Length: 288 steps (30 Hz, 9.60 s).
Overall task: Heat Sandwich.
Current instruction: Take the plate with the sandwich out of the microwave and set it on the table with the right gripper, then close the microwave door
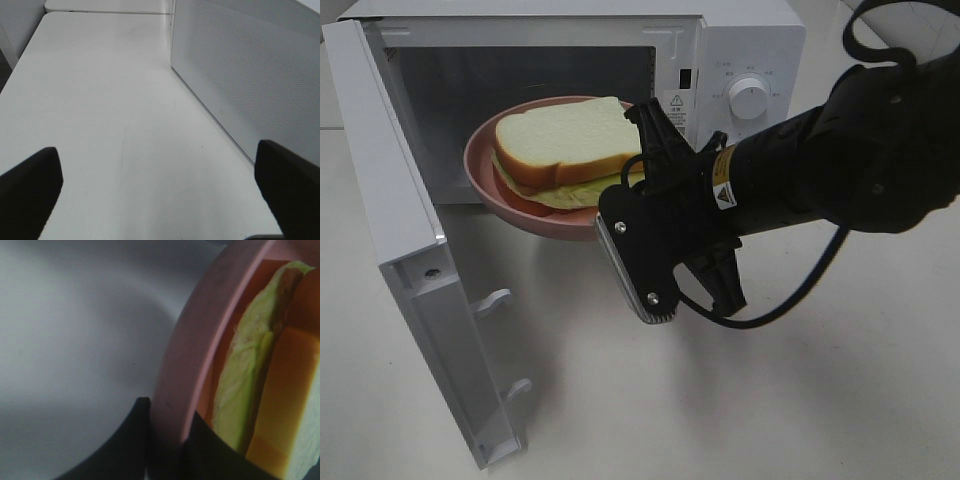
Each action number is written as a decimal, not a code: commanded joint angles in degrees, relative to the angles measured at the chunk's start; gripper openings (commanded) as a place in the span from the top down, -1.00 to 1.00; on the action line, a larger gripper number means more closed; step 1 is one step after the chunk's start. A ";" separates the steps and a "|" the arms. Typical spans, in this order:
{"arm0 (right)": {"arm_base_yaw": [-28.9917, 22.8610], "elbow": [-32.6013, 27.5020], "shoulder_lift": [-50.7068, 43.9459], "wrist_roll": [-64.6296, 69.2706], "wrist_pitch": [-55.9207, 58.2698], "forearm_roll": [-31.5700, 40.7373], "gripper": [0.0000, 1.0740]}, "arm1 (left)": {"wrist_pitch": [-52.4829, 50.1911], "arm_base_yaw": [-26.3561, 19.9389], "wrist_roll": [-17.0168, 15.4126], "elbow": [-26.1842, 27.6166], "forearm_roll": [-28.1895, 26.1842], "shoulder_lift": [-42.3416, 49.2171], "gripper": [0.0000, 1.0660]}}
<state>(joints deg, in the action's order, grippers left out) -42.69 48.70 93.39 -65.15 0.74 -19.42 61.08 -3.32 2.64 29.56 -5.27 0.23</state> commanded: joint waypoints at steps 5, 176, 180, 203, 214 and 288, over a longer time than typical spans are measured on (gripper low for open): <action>-0.29 -4.87 -6.76 0.46 0.17 0.11 1.00 | 0.00 0.34 -0.17 -0.06 0.06 0.40 -0.88; 19.14 -2.46 8.94 110.29 42.80 -29.34 -0.31 | 0.00 0.34 -0.23 -0.06 0.06 0.40 -0.88; 19.14 -2.46 4.13 108.92 42.46 -26.30 -0.48 | 0.00 0.34 -0.23 -0.06 0.06 0.40 -0.88; 19.14 -2.46 -29.56 74.94 46.29 8.08 -0.42 | 0.00 0.34 -0.23 -0.06 0.06 0.40 -0.88; 19.14 -2.46 -46.01 61.59 54.95 21.89 -0.42 | 0.00 0.34 -0.23 -0.06 0.06 0.40 -0.88; 39.82 -20.17 -95.11 65.15 56.49 20.51 -0.41 | 0.00 0.34 -0.23 -0.06 0.06 0.40 -0.88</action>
<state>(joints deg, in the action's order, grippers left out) -3.27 28.65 -0.23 -0.63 57.81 1.26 61.08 -3.32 2.64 29.56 -5.27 0.23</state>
